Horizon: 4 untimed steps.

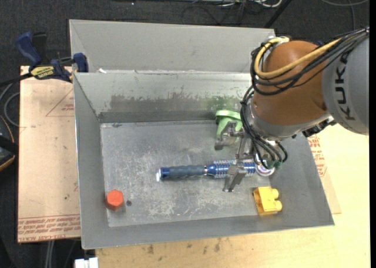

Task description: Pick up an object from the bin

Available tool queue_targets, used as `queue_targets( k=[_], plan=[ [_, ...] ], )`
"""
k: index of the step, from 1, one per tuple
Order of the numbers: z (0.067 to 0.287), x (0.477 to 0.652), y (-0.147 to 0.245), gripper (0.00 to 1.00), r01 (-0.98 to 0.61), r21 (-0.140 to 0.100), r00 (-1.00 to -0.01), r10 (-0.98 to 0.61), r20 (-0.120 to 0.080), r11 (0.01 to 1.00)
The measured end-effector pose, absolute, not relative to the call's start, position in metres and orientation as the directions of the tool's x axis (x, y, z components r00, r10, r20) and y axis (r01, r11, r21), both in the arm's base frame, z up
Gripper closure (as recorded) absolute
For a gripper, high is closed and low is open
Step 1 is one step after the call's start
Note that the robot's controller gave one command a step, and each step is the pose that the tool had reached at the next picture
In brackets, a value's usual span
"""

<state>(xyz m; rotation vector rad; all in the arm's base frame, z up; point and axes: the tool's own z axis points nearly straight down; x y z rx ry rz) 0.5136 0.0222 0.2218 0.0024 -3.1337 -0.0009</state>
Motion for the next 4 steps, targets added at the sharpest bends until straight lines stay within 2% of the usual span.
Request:
queue_targets(
  k=[1, 2, 3, 4],
  plan=[
    [0.083, 0.569, -0.017, 0.00, 0.077, 0.001, -0.997, 0.077, 0.004, 0.997],
    [0.088, 0.570, -0.016, 1.00, 0.075, 0.001, -0.997, 0.075, 0.000, 0.997],
    [0.187, 0.572, -0.002, 1.00, 0.048, 0.001, -0.999, 0.048, -0.009, 0.999],
    [0.257, 0.574, -0.003, 1.00, 0.053, 0.001, -0.999, 0.053, -0.010, 0.999]
  ],
)
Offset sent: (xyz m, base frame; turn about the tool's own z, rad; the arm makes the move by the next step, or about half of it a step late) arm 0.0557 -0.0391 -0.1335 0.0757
